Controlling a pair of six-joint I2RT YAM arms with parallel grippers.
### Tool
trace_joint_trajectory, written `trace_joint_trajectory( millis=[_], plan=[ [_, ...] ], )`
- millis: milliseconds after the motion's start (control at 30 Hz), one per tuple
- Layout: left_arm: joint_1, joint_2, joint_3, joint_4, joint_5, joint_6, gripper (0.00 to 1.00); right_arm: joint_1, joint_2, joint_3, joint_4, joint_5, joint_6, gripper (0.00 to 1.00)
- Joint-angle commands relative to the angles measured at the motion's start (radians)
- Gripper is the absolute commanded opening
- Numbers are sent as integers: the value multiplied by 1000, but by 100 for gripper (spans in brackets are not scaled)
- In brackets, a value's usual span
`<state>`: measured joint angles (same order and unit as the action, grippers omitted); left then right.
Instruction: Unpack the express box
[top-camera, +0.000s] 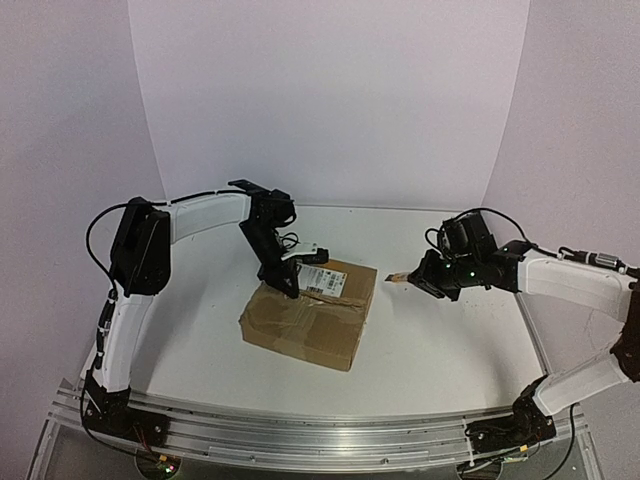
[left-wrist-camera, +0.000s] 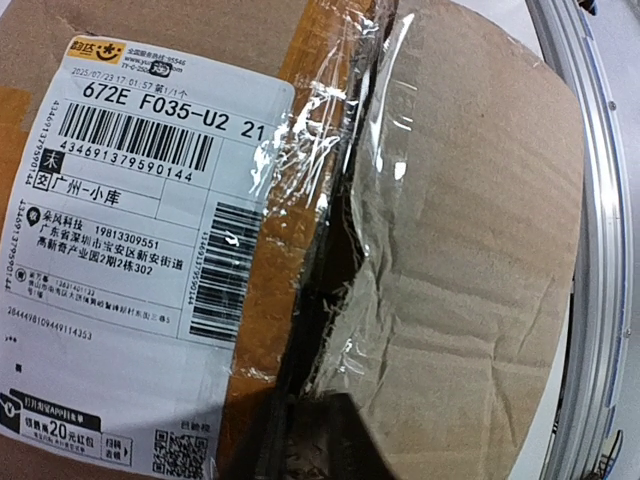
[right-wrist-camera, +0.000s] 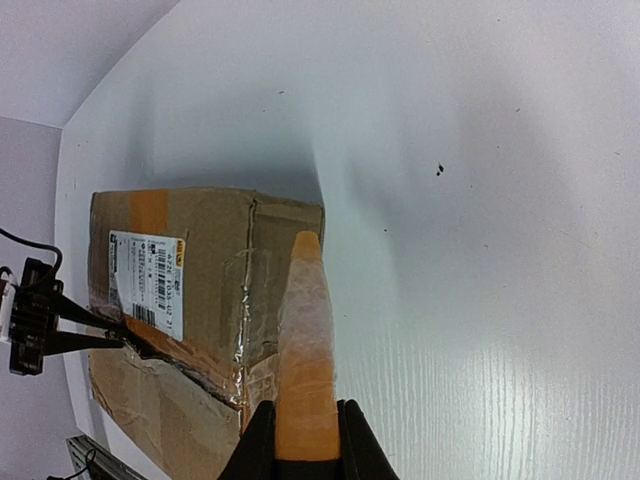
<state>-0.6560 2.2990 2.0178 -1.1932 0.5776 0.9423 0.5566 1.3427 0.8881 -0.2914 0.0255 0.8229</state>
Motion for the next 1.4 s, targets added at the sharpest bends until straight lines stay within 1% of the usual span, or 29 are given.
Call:
trace_joint_trajectory(
  millis=[0, 133, 233, 267, 333, 400, 467, 633, 733, 833, 1033, 1167, 1367],
  plan=[
    [-4, 18, -12, -117, 16, 7, 1, -22, -64, -32, -4, -16, 36, 0],
    [17, -2, -21, -99, 36, -61, 0, -33, -108, -79, 26, -117, 8, 0],
    [29, -51, -93, -48, 43, -93, 0, -37, -145, -117, 98, -194, -2, 0],
    [30, -71, -124, -21, 44, -95, 0, -41, -149, -142, 143, -216, 10, 0],
    [30, -105, -183, 28, 45, -95, 0, -51, -130, -206, 294, -265, 70, 0],
    [29, -110, -201, 52, 39, -103, 0, -52, -85, -251, 480, -297, 134, 0],
    [29, -110, -206, 68, 27, -106, 0, -52, -50, -273, 590, -300, 164, 0],
    [29, -118, -228, 89, 12, -105, 0, -50, -18, -296, 683, -323, 172, 0],
    [29, -115, -231, 90, 15, -114, 0, -51, -16, -327, 759, -329, 209, 0],
    [28, -116, -230, 95, 15, -119, 0, -52, -25, -351, 771, -323, 216, 0],
    [30, -115, -230, 109, 3, -122, 0, -52, -19, -357, 778, -367, 223, 0],
    [29, -112, -232, 138, -7, -141, 0, -50, 4, -363, 794, -396, 227, 0],
    [32, -114, -240, 174, -28, -177, 0, -47, 12, -385, 798, -398, 231, 0]
  ],
)
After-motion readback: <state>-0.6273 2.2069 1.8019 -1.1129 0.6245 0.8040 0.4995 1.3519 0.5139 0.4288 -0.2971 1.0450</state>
